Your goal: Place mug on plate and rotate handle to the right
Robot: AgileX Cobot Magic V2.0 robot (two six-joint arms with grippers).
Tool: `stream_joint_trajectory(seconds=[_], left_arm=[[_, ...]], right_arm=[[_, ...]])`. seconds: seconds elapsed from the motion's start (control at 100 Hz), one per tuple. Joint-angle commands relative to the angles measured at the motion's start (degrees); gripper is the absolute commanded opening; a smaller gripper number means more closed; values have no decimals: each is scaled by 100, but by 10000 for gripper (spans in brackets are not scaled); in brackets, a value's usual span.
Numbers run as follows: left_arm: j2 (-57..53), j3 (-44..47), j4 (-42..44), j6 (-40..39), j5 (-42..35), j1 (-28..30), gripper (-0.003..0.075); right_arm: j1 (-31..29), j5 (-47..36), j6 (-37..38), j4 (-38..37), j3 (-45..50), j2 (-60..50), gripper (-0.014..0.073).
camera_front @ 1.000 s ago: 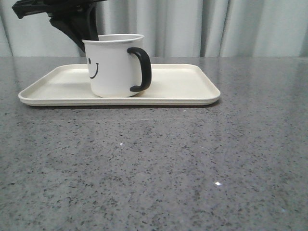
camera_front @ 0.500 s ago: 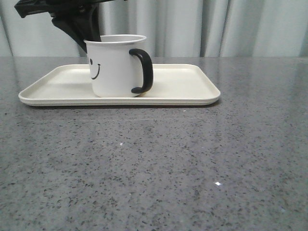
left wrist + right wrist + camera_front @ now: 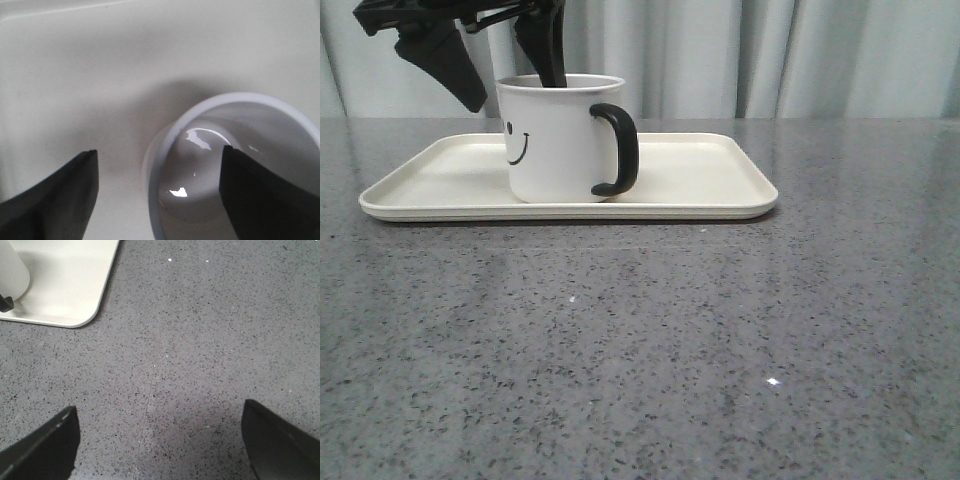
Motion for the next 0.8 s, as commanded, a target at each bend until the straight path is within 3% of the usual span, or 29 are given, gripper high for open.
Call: stream_joint_trajectory(seconds=[0.0,0.33,0.51,0.79], left_arm=[[-400,-202,-3,-16,-391,-52,522],[-1526,99,629,-16,-1016,-52,512],[-2388,1228,1145,-433,-1208,30,512],[-4083,3198,1156,-653,-1814,529,512]], right_arm=[[-53,-336,-30,55,-186,41,648],[-53,-336,-30,55,-186,41,648],[-53,-329,-30,55,-186,41,648],[-53,-329,-30,55,-186,41,648]])
